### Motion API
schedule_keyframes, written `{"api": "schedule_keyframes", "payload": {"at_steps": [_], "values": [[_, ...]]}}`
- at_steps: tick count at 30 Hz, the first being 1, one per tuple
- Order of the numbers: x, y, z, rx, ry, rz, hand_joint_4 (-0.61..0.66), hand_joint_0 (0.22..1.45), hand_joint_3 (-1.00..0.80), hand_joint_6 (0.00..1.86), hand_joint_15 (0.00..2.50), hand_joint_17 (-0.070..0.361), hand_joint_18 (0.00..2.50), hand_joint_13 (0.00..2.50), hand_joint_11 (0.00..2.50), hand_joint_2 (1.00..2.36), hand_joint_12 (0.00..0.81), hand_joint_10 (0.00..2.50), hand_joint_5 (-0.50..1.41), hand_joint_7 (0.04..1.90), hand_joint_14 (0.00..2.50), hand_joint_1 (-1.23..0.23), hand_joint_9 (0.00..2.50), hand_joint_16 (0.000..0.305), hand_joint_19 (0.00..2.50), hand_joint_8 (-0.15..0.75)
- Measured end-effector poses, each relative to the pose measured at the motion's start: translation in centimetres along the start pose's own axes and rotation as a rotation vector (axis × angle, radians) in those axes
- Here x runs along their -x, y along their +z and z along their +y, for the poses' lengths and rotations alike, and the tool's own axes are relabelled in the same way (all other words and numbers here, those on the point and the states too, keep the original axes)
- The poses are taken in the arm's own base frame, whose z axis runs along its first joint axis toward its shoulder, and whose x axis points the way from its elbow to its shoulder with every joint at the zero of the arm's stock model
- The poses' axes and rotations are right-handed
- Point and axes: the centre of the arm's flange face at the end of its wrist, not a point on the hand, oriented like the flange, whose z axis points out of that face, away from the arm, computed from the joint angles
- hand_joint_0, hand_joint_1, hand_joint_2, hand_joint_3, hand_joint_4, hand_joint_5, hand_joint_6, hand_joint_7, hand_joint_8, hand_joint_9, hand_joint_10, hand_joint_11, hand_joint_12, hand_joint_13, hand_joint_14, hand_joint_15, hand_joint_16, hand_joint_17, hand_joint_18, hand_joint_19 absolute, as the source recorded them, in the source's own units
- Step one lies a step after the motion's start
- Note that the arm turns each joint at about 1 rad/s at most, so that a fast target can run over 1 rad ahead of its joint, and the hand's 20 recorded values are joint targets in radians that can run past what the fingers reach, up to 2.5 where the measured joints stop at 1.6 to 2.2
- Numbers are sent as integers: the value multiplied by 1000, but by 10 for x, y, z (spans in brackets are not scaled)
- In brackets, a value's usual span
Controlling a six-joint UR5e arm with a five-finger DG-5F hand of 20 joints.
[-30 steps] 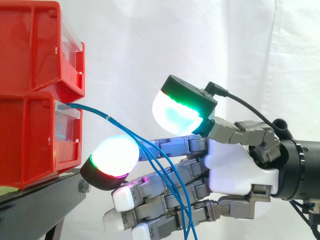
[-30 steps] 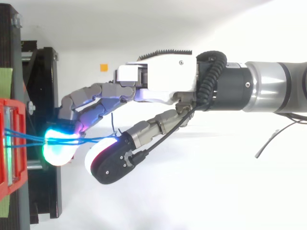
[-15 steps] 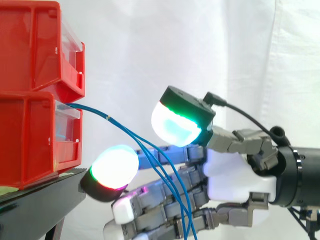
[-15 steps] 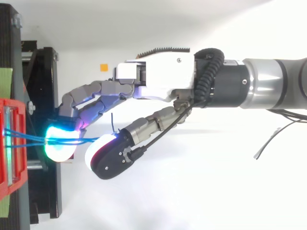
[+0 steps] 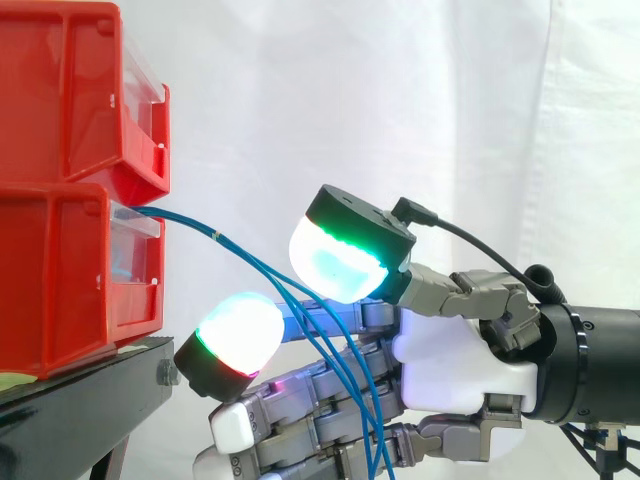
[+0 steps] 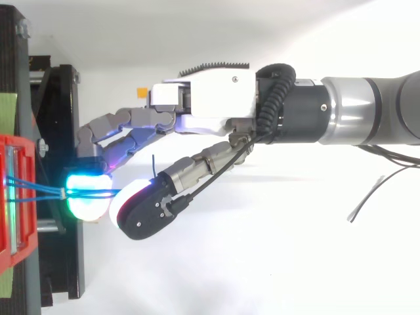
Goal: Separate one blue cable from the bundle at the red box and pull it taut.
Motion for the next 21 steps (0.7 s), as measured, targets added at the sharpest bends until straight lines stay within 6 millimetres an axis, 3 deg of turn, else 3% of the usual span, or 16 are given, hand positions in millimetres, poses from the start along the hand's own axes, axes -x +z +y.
{"api": "schedule_keyframes", "payload": {"at_steps": [21], "values": [[16, 2, 7, 16, -20, -3, 177, 597, -401, 527, 318, 108, 418, 532, 545, 1008, 353, 15, -174, 1226, 12, -627, 585, 48, 556, 263]]}}
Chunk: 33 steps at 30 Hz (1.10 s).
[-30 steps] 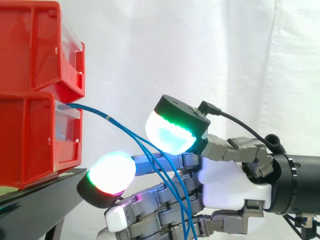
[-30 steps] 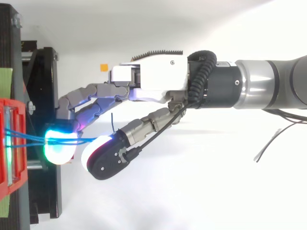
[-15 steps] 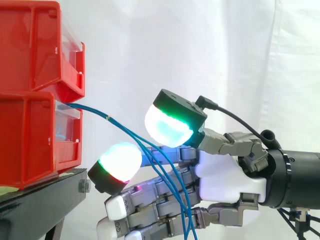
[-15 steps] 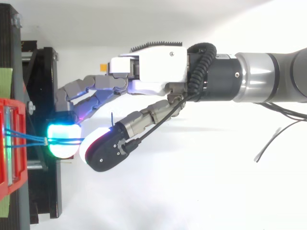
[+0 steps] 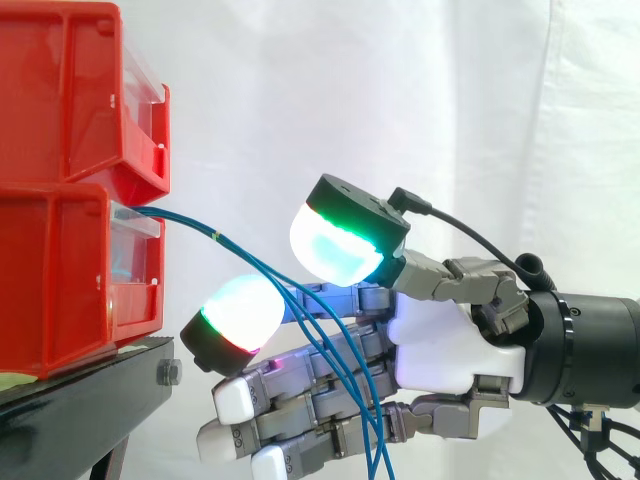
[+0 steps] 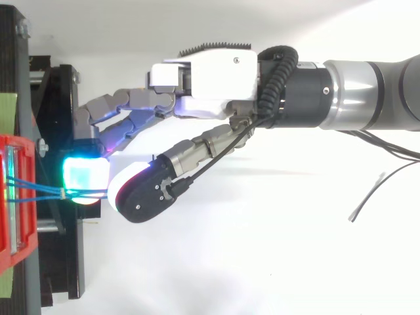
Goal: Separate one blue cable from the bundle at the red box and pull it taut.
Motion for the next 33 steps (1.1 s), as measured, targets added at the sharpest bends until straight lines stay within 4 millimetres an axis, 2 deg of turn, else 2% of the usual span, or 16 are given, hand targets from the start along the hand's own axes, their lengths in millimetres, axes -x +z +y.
{"api": "schedule_keyframes", "payload": {"at_steps": [19, 27, 33], "values": [[-15, 6, 6, 3, 1, 3, 178, 596, -403, 519, 331, 108, 426, 540, 548, 1008, 352, 15, -172, 1230, 13, -631, 589, 48, 565, 263], [-15, 7, 8, 7, 2, 4, 179, 608, -359, 544, 329, 107, 428, 542, 555, 1011, 350, 16, -167, 1213, 13, -605, 596, 48, 574, 264], [-14, 8, 10, 11, 1, 6, 180, 595, -398, 546, 344, 108, 426, 544, 554, 1008, 350, 17, -164, 1221, 15, -574, 602, 48, 573, 269]]}}
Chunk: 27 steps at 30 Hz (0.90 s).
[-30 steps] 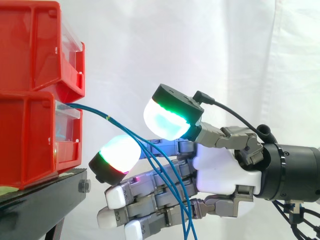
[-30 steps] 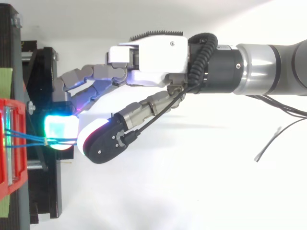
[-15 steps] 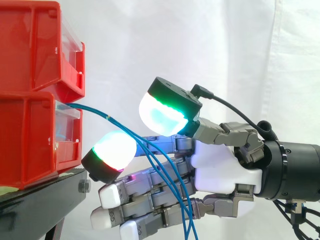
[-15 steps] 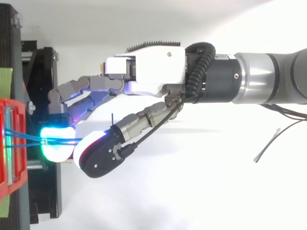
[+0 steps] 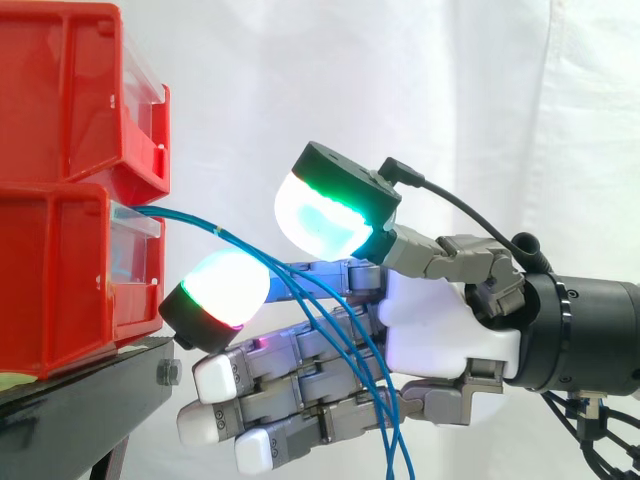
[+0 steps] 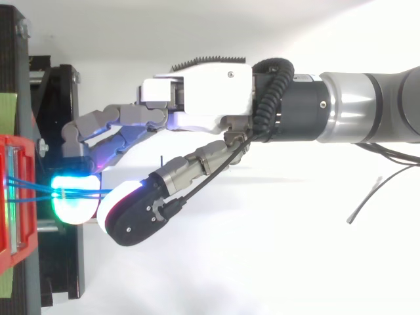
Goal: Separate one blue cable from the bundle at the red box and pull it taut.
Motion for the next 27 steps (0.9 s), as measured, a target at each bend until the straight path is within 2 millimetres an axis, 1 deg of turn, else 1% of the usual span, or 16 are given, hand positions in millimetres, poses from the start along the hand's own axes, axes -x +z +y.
{"api": "schedule_keyframes", "payload": {"at_steps": [11, 13, 16, 18, 22, 27], "values": [[2, 1, 2, 4, -2, 1, 186, 590, -409, 574, 348, 108, 430, 563, 559, 1007, 352, 18, -159, 1202, 14, -561, 615, 48, 573, 271], [2, 1, 3, 4, -2, 1, 180, 594, -408, 585, 352, 108, 433, 566, 552, 1008, 350, 16, -150, 1205, 14, -454, 635, 48, 592, 272], [2, 1, 3, 3, -3, 1, 174, 592, -409, 588, 360, 109, 432, 574, 556, 1007, 353, 18, -149, 1210, 14, -432, 643, 48, 598, 275], [2, 1, 3, 3, -3, 1, 168, 593, -401, 590, 364, 109, 434, 576, 558, 1008, 352, 16, -149, 1210, 14, -441, 644, 48, 600, 276], [3, 2, 3, 4, -3, 1, 184, 600, -392, 598, 369, 109, 444, 591, 576, 1009, 353, 18, -150, 1207, 14, -536, 650, 48, 591, 277], [3, 2, 3, 4, -3, 0, 184, 603, -394, 648, 368, 109, 468, 606, 604, 1009, 353, 17, -159, 1153, 14, -599, 668, 49, 579, 277]]}}
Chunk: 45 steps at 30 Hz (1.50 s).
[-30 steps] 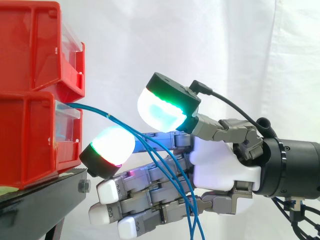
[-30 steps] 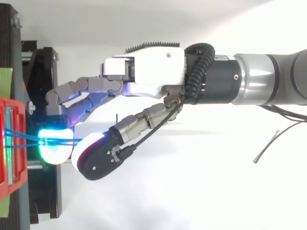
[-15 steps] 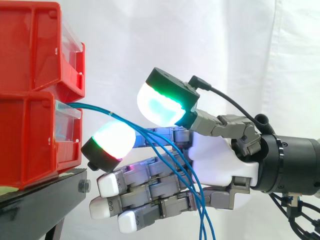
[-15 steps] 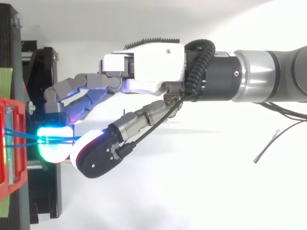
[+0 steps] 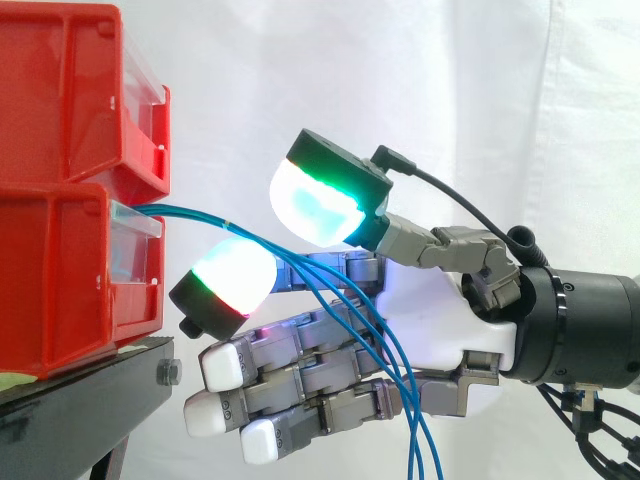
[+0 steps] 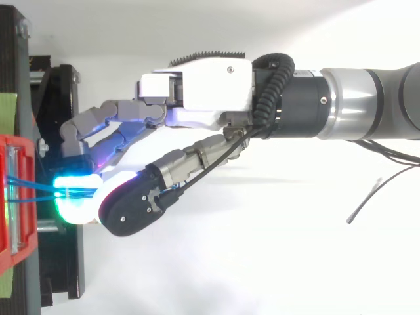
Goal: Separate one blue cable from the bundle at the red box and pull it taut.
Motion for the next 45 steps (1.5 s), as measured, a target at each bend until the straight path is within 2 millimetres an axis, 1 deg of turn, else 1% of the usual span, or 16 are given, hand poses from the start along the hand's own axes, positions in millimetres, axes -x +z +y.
{"api": "schedule_keyframes", "payload": {"at_steps": [2, 3, 7, 11, 12, 17, 21, 24, 29, 32, 34, 38, 41, 42, 44, 45], "values": [[0, 0, 0, 0, 0, 0, 179, 610, -372, 676, 374, 109, 478, 616, 615, 1010, 353, 19, -166, 1127, 15, -617, 673, 48, 580, 275], [0, 0, 0, 0, -1, 0, 175, 621, -336, 710, 370, 109, 487, 623, 626, 1012, 354, 19, -173, 1084, 14, -631, 680, 48, 579, 277], [0, 0, 0, 0, -1, 0, 162, 615, -227, 759, 370, 109, 489, 623, 639, 1019, 352, 20, -188, 1064, 14, -646, 685, 48, 586, 275], [0, 0, 0, -1, -1, 0, 170, 614, -198, 782, 380, 108, 489, 622, 653, 1019, 353, 20, -194, 1038, 16, -653, 691, 48, 596, 276], [0, 0, 0, 0, -1, 0, 176, 615, -203, 787, 384, 109, 491, 626, 665, 1019, 354, 21, -196, 1034, 15, -654, 694, 48, 586, 276], [0, 0, 0, -1, -1, 0, 181, 586, -337, 800, 393, 110, 503, 639, 677, 1012, 357, 20, -198, 1009, 15, -642, 713, 49, 601, 283], [0, 0, 0, 0, -1, 0, 189, 575, -407, 799, 402, 110, 514, 656, 694, 1007, 359, 18, -188, 1023, 17, -589, 743, 49, 607, 290], [0, 0, 0, 0, -1, 0, 185, 574, -411, 799, 405, 110, 520, 666, 697, 1006, 362, 21, -184, 1036, 15, -573, 751, 49, 607, 291], [0, 0, 0, 0, -1, 0, 172, 596, -341, 806, 415, 109, 527, 670, 713, 1012, 361, 21, -184, 1040, 16, -569, 757, 48, 609, 287], [0, 0, 0, 0, -1, -1, 166, 599, -282, 814, 411, 109, 529, 672, 712, 1015, 362, 19, -189, 1046, 16, -598, 758, 48, 610, 286], [1, 0, 0, 0, -1, -1, 169, 607, -251, 826, 419, 109, 531, 671, 725, 1017, 363, 19, -198, 1040, 16, -682, 755, 48, 610, 289], [1, 0, 0, 0, -1, -1, 174, 616, -255, 835, 420, 109, 533, 670, 748, 1016, 362, 22, -203, 1035, 16, -757, 754, 48, 609, 285], [1, 0, 0, 0, -1, -1, 181, 618, -314, 840, 421, 109, 545, 668, 769, 1013, 362, 19, -204, 1023, 18, -786, 758, 48, 616, 284], [1, 0, 0, 0, -1, -1, 182, 615, -371, 843, 420, 108, 546, 670, 766, 1010, 362, 22, -203, 1024, 16, -792, 758, 48, 614, 286], [1, 0, 0, 0, -2, -2, 187, 607, -420, 845, 417, 108, 557, 679, 773, 1006, 363, 21, -200, 1016, 16, -778, 765, 48, 605, 286], [1, 0, 0, 0, -3, -2, 187, 610, -465, 844, 420, 107, 564, 685, 778, 1003, 362, 21, -198, 1022, 18, -741, 781, 48, 603, 284]]}}
